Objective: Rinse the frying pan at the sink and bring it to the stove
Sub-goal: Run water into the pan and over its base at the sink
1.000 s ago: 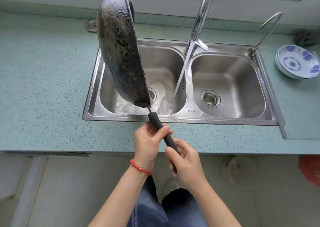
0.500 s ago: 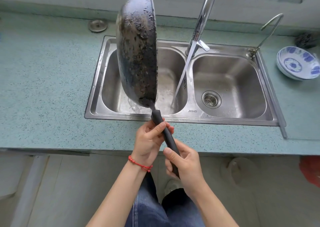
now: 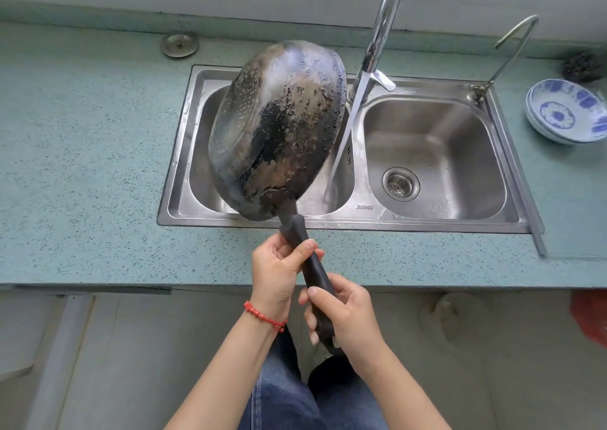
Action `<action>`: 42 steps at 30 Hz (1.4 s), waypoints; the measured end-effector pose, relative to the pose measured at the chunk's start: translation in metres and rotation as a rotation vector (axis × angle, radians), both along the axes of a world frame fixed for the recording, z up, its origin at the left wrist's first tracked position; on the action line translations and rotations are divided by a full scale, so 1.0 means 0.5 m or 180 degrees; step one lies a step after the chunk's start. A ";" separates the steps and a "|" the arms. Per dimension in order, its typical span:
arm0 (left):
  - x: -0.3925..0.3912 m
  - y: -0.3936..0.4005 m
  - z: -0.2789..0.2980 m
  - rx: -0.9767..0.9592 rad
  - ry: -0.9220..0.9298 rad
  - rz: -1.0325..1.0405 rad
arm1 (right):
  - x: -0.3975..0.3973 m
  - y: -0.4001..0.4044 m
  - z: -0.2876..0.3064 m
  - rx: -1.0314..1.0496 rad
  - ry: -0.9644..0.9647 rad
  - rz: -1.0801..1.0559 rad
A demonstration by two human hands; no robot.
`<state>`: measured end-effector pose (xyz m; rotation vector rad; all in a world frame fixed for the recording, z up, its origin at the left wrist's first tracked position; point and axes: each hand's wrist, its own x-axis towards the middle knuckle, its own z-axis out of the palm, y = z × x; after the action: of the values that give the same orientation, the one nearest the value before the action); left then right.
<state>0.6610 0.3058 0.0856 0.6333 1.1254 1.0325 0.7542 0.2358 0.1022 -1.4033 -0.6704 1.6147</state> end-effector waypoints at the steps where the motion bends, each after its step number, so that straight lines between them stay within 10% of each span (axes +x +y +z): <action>1: 0.000 0.000 0.000 0.0027 0.0035 0.0005 | -0.001 0.001 0.000 0.0002 0.0061 0.0011; 11: 0.010 0.005 -0.012 0.0100 0.0358 -0.0098 | -0.012 0.005 0.005 -0.0100 0.1048 -0.0330; 42: 0.076 0.032 -0.038 -0.0298 -0.0371 -0.0615 | 0.044 0.019 -0.003 -0.0156 0.0656 -0.0732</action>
<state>0.6992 0.3217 0.0665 0.5872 0.9846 0.8358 0.7760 0.2453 0.1009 -1.2759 -0.3384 1.5726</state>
